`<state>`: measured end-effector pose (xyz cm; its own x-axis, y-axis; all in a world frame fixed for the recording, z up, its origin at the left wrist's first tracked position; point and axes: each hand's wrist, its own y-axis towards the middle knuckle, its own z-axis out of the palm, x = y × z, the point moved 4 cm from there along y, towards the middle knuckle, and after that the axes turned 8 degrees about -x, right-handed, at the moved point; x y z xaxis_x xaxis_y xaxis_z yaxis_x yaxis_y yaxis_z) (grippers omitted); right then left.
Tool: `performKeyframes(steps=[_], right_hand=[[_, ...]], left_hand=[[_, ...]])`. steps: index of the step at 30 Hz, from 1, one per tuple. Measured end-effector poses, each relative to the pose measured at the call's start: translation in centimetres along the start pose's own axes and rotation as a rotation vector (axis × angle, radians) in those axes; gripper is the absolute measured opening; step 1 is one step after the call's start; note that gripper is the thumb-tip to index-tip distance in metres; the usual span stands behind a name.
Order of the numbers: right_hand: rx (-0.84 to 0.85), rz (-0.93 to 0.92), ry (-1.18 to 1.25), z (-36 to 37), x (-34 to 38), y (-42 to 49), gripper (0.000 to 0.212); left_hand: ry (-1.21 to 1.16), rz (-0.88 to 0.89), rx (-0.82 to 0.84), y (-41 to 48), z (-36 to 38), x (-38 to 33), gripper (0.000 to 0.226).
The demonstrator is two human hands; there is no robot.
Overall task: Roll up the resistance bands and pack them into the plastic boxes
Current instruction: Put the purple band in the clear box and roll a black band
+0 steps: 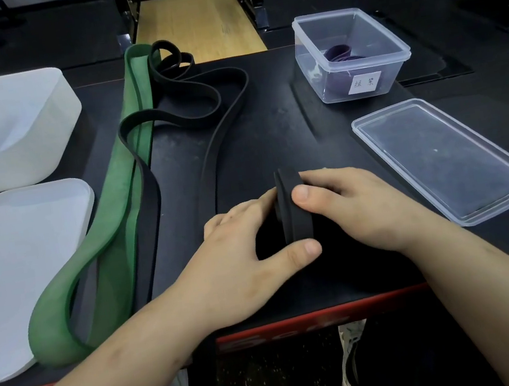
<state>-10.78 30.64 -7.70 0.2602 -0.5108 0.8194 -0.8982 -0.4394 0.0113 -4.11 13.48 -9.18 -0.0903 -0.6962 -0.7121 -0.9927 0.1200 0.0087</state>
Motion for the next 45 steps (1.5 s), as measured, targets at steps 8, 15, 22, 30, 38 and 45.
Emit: performKeyframes(steps=[8, 15, 22, 30, 38, 45], right_hand=[[0.008, -0.054, 0.255, -0.2, -0.1, 0.0, 0.043], [0.060, -0.133, 0.350, -0.4, 0.0, 0.1, 0.060], [0.196, -0.093, -0.082, -1.2, -1.6, -0.8, 0.087], [0.248, -0.040, -0.209, -1.2, -2.2, -1.8, 0.116], [0.271, -0.035, -0.288, -1.0, -2.3, -1.7, 0.135], [0.257, -0.121, -0.458, -0.5, -1.9, -1.9, 0.120]], left_hand=[[-0.102, 0.087, -0.049, 0.7, -0.7, -0.3, 0.087], [-0.021, 0.203, -0.064, 0.4, -3.2, -1.3, 0.077], [0.230, 0.276, 0.142, 0.3, -2.3, -1.0, 0.090], [0.275, 0.306, 0.182, 1.1, -0.5, -1.0, 0.095], [0.299, 0.304, 0.130, 1.0, -0.7, -0.8, 0.101], [0.383, 0.204, 0.075, -0.2, -1.0, 0.4, 0.098]])
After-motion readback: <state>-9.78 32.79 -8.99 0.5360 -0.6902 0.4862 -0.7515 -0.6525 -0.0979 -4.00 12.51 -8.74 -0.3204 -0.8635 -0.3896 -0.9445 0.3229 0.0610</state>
